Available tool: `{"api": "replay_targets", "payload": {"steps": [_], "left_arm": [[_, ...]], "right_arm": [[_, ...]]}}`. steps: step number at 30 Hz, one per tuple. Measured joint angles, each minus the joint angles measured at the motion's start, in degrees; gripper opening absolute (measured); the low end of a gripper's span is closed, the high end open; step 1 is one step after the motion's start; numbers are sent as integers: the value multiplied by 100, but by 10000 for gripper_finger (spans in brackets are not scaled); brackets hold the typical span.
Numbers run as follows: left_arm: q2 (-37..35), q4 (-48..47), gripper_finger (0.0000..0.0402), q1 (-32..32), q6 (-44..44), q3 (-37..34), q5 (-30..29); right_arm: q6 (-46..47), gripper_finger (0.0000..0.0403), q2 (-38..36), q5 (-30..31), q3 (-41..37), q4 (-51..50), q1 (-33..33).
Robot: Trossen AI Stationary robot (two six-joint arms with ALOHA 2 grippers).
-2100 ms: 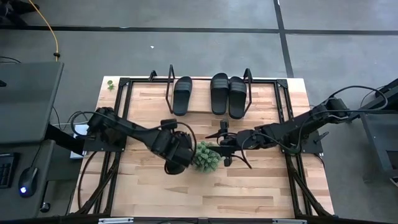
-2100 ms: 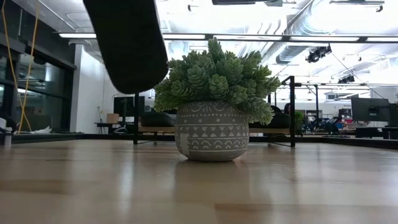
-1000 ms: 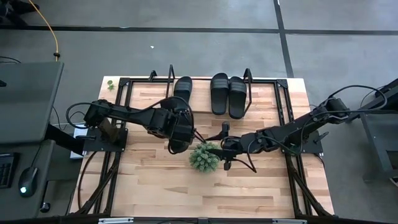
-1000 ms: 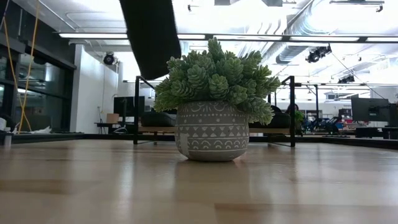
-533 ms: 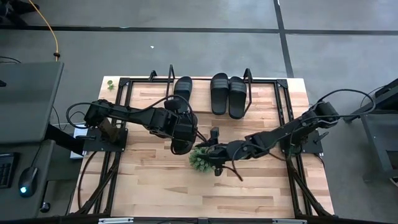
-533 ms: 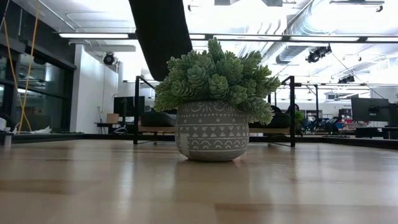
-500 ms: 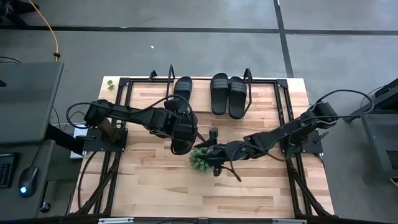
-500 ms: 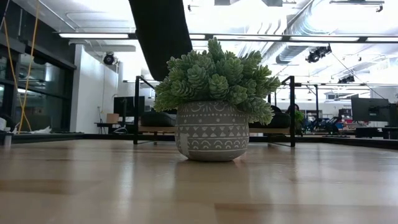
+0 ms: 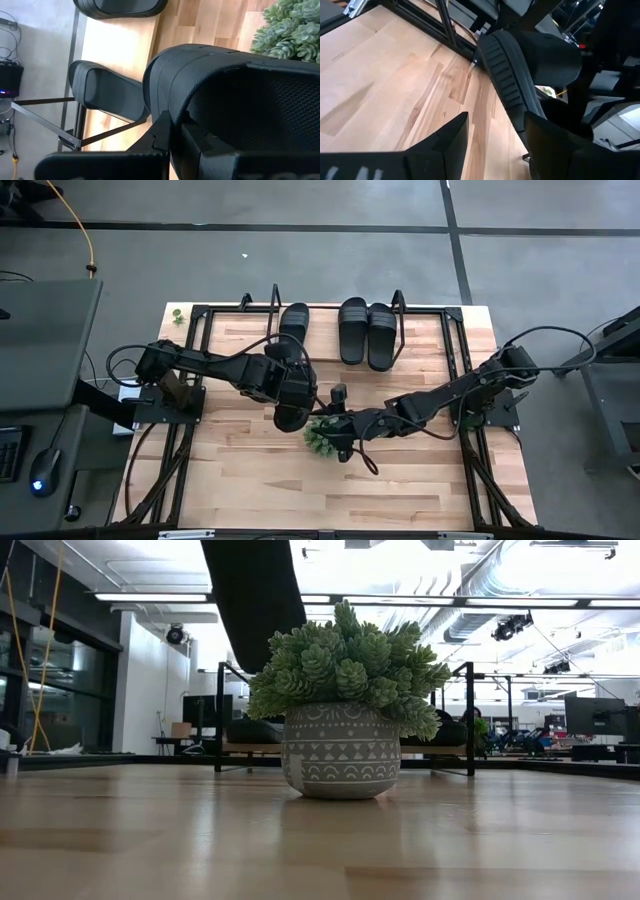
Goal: Pick and place slides into the shelf
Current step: Put the black slide on the shelf
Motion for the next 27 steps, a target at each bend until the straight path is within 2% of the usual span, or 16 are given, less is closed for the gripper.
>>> {"api": "replay_targets", "payload": {"steps": [12,20,27], "left_arm": [[2,58,5,0,-2,0,148],[2,217,5,0,47,0,159],[7,615,5,0,333,2,341]], "right_arm": [[-324,183,-2,230,0,200,-28],[-315,183,14,-121,0,437,-155],[-222,183,96,-659,-7,591,-203]]}}
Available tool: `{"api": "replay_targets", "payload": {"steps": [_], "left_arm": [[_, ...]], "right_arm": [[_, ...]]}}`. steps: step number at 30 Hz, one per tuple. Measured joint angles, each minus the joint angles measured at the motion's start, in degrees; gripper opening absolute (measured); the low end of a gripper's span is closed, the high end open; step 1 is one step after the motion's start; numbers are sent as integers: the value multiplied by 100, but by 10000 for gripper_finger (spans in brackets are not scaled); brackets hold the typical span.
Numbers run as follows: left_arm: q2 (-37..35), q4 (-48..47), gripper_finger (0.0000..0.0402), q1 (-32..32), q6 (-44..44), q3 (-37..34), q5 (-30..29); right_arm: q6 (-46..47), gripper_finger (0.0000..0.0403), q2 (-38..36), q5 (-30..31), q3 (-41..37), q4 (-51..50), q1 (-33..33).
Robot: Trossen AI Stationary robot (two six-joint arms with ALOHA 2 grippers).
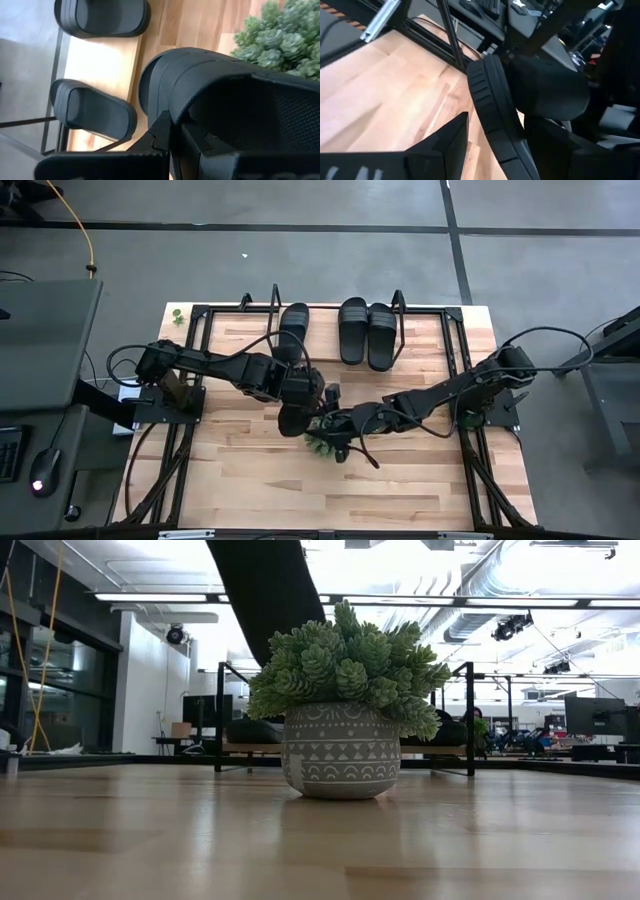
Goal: Pick and place slides into the shelf
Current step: Put the black slide on the shelf
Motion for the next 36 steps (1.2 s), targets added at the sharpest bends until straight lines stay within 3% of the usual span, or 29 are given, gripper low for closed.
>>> {"api": "replay_targets", "payload": {"steps": [31,36], "left_arm": [[0,160,5,0,-6,-2,248],[0,170,5,0,8,-2,234]], "right_arm": [[245,183,212,-74,0,234,-155],[354,152,212,-79,0,255,-157]]}}
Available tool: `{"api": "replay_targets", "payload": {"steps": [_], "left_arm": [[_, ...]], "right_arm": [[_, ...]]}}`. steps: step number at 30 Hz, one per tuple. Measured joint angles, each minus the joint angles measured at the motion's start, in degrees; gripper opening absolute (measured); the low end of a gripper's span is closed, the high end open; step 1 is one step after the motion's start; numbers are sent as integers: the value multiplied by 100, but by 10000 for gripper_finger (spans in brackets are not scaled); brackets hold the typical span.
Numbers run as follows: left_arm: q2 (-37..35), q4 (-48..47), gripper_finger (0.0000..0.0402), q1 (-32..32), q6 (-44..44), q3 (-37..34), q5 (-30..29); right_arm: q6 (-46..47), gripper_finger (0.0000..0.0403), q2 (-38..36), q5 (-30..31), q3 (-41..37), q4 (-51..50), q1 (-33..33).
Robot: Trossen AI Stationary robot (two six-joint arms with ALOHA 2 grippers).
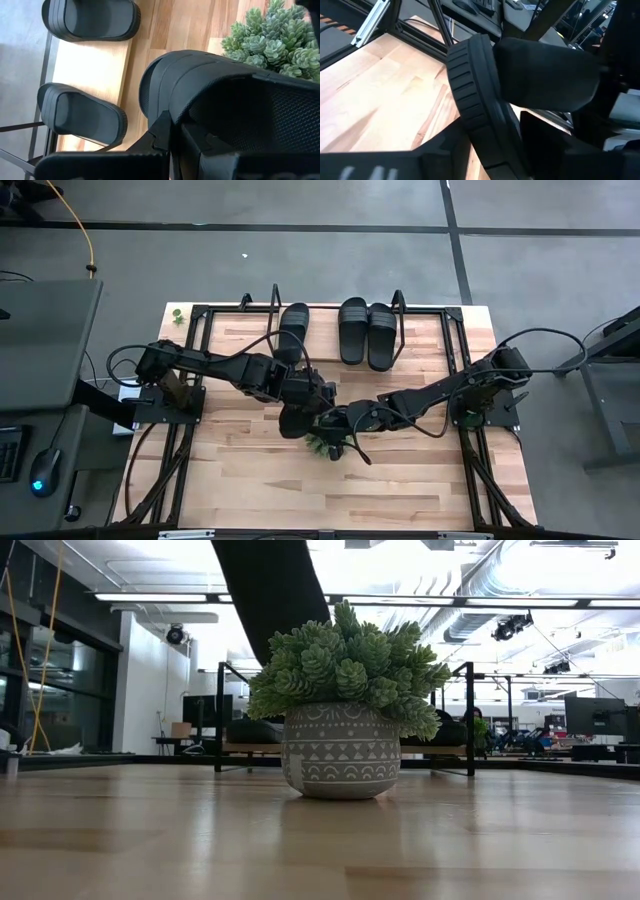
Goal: Pick and place slides into the shelf
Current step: Put the black slide on the shelf
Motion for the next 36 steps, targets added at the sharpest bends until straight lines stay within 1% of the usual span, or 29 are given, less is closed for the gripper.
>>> {"api": "replay_targets", "payload": {"steps": [7,10,13,16,20,24,27,30,34,36], "left_arm": [[-2,-65,7,0,-32,2,7],[0,-159,26,4,-114,5,2],[-2,-256,61,4,-211,7,-56],[-52,-310,102,4,-220,7,-240],[-143,-407,152,4,-291,0,-561],[-408,-470,187,-3,-378,2,-975],[-722,-406,204,0,-502,2,-1115],[-1095,-246,211,-2,-654,2,-1086],[-1547,-81,213,-147,-689,2,-1059],[-1708,78,211,-251,-658,2,-1066]], "right_arm": [[-4,68,4,-37,0,11,2],[1,48,9,-76,-1,11,0],[47,45,9,-57,-2,5,0],[107,50,9,-20,-2,17,-6],[105,51,6,23,-2,24,-15],[146,51,2,-14,-2,-79,-73],[135,52,0,-98,-2,-112,-153],[156,52,0,-253,-4,-200,-319],[194,52,0,-894,-4,-250,-568],[149,52,0,-1099,-4,-268,-685]]}}
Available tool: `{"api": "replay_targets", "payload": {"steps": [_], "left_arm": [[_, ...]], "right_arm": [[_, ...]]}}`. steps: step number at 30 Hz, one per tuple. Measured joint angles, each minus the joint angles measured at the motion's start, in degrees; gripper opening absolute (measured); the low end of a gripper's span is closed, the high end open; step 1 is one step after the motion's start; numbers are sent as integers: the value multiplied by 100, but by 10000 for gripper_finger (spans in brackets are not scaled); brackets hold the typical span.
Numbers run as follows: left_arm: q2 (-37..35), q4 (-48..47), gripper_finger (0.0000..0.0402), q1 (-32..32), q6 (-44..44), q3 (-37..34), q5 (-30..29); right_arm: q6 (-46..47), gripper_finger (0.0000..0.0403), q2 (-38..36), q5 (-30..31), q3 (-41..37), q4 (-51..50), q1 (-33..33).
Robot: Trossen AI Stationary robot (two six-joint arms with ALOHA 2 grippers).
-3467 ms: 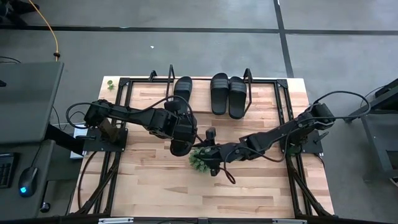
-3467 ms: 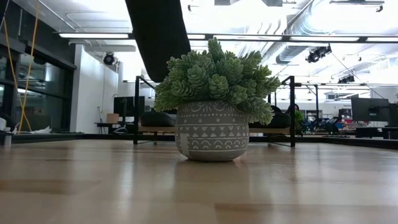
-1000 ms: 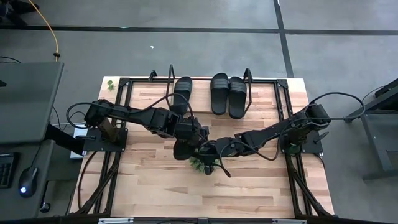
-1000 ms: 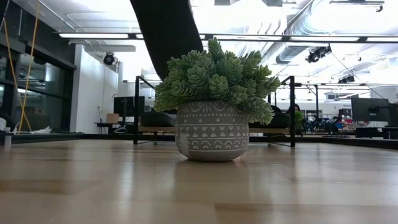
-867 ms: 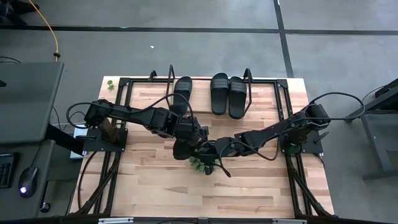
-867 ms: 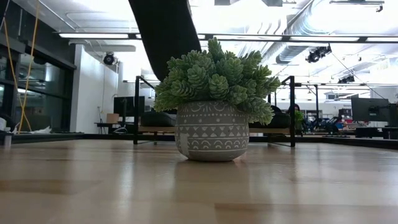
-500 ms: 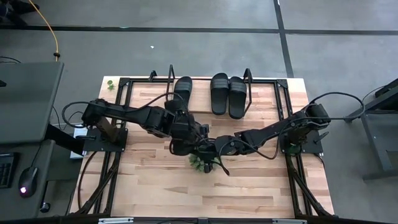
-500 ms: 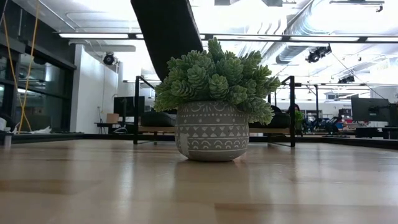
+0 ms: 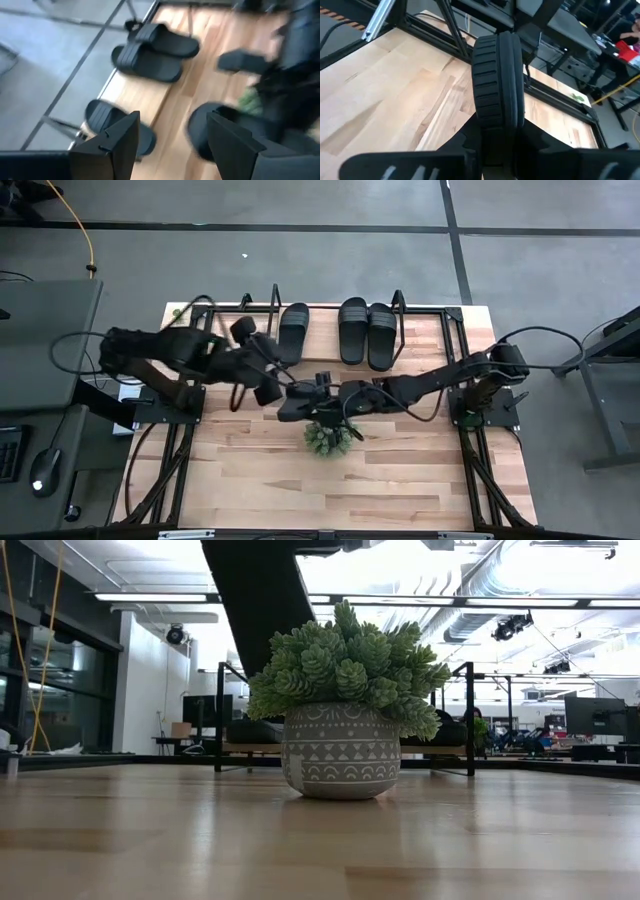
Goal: Pick and place slides into the shelf
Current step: Put the black slide on the shelf
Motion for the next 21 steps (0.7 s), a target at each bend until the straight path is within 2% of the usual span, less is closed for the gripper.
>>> {"api": "replay_targets", "payload": {"steps": [5,11,17,21], "left_arm": [[-386,295,204,-381,12,-138,-19],[-687,696,199,-796,57,-714,-221],[-1164,1345,198,-876,70,-1711,-390],[-1660,2138,198,-871,250,-2647,-375]], "right_arm": [[-233,52,-15,-341,0,11,-389],[-110,52,-270,-1386,0,-30,-960],[295,52,-493,-2285,0,-68,-1458],[260,52,-527,-2470,-148,-46,-1569]]}}
